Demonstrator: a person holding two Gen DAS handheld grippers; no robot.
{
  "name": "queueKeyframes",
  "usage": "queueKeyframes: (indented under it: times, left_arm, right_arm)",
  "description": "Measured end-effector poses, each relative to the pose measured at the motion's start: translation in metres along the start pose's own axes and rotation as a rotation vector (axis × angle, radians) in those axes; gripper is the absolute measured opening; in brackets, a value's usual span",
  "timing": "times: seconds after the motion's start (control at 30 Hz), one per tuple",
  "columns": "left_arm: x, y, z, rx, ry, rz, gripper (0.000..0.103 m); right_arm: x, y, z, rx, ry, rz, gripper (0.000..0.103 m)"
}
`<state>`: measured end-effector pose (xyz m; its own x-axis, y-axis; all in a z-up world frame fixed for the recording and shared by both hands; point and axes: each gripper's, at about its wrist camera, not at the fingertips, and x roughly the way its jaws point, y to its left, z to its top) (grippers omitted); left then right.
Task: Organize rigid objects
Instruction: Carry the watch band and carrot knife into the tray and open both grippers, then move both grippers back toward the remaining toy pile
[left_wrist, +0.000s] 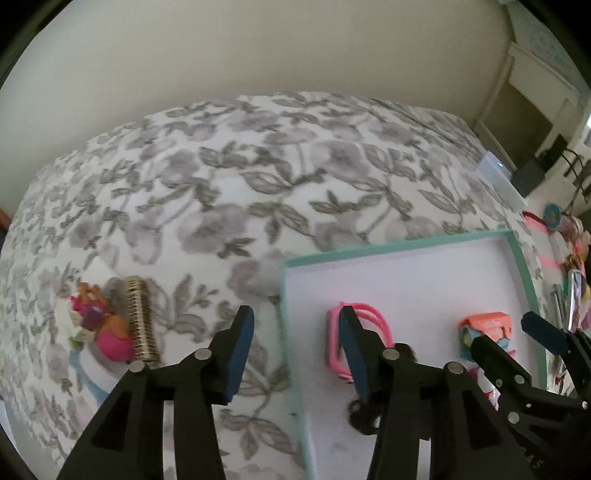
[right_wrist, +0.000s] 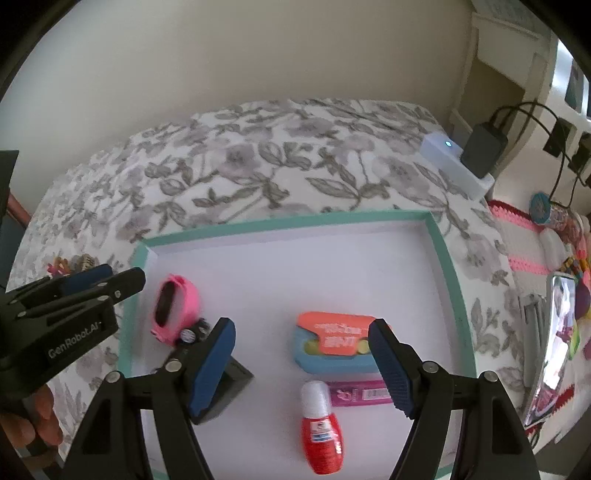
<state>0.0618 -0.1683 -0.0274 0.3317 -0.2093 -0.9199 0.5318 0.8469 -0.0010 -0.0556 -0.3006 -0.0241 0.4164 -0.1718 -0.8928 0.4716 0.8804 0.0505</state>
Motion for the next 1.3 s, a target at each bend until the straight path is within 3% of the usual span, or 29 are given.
queueKeyframes:
  times: [0.13,0.2,0.37,0.57,0.67,0.9,1.3]
  left_arm:
    - [0.001,0.019,0.0,-0.041,0.009,0.041,0.056]
    - [0.001,0.03,0.0,-0.064,0.009,0.073,0.069]
    - [-0.001,0.056,-0.003,-0.116,0.004,0.119,0.079]
    - [-0.006,0.088,-0.006,-0.181,-0.014,0.162,0.08]
    - [-0.01,0.103,-0.008,-0.21,-0.027,0.189,0.1]
    - [-0.02,0.145,-0.011,-0.258,-0.062,0.227,0.1]
    - [-0.039,0.23,-0.029,-0.394,-0.061,0.279,0.1]
  right_arm:
    - [0.001,0.01,0.001,-0.002,-0.002,0.012,0.084]
    - [0.003,0.016,0.002,-0.006,-0.001,0.009,0.087]
    - [0.004,0.031,0.004,-0.019,-0.008,0.015,0.103]
    - [0.002,0.048,0.005,-0.05,-0.029,0.002,0.103]
    - [0.002,0.053,0.007,-0.049,-0.036,0.01,0.103]
    - [0.005,0.075,0.01,-0.061,-0.046,0.024,0.103]
    - [0.006,0.159,0.012,-0.136,-0.079,0.162,0.103]
